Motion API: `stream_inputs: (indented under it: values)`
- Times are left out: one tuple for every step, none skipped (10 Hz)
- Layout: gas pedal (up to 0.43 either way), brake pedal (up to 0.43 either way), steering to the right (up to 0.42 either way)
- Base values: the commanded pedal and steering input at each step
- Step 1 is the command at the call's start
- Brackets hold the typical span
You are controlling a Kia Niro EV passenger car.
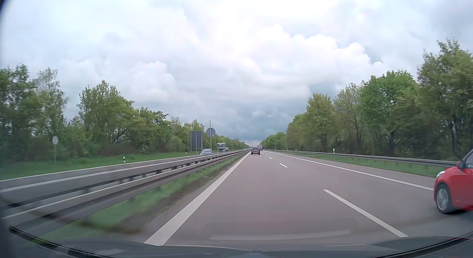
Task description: Follow the waypoints while adhering to traffic rules and regulations
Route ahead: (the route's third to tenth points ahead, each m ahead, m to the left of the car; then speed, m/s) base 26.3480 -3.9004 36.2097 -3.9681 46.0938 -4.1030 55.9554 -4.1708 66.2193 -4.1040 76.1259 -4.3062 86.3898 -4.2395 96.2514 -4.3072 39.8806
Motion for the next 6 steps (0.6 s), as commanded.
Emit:
stream_inputs:
  values:
    - [0.469,0.012,0.000]
    - [0.469,0.012,0.001]
    - [0.469,0.012,0.002]
    - [0.480,0.012,0.002]
    - [0.488,0.012,0.001]
    - [0.488,0.012,0.001]
